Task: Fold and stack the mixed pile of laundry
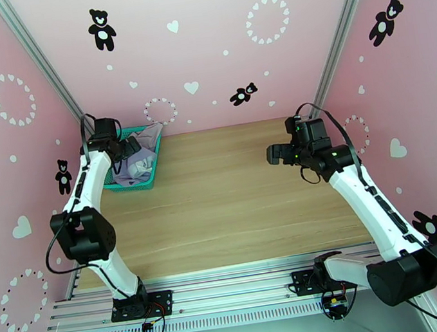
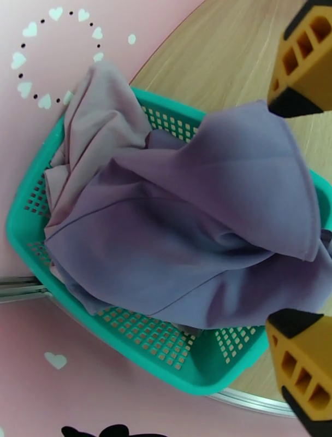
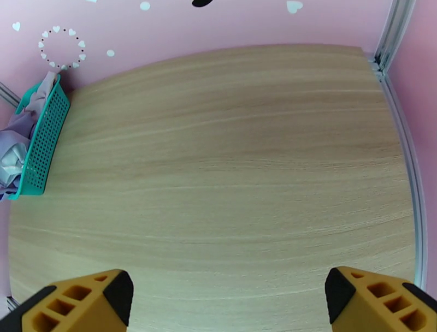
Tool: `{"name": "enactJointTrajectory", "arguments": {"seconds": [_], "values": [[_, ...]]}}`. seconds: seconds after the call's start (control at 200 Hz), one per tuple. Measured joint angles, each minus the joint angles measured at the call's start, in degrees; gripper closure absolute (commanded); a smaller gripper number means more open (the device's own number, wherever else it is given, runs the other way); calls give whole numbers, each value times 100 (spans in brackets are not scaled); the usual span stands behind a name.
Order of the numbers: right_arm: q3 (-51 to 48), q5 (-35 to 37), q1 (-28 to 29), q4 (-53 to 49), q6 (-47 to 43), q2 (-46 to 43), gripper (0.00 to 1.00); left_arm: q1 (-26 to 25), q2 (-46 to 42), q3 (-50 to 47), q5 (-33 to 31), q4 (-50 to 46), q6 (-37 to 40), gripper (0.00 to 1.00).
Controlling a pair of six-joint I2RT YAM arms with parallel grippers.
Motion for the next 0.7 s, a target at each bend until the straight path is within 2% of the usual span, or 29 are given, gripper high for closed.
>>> {"name": "enactJointTrajectory", "arguments": {"seconds": [0.21,0.245,0.285,0.31,0.33,0.355,0.375,0.405,0.415,0.701], "values": [[116,-26,28,-79,-11,245,1,26,789,428,671,-76,4,1],[140,-33,26,-90,-9,273,1,26,896,431,756,-76,-7,5],[151,-31,28,-94,-15,291,1,26,1010,435,844,-76,-22,18],[155,-31,31,-101,-15,297,1,26,1067,450,883,-79,-24,30],[157,-31,33,-109,-20,302,1,26,1128,474,905,-87,-28,41],[160,-28,33,-122,-22,306,1,26,1196,516,933,-94,-44,66],[162,-28,33,-129,-26,310,1,26,1246,551,957,-94,-37,81],[162,-28,33,-131,-28,315,1,26,1309,595,981,-103,-33,98],[162,-31,33,-133,-31,315,1,26,1327,612,990,-105,-33,100],[256,-48,59,-247,-50,315,1,26,1060,684,1025,-85,-44,100]]}}
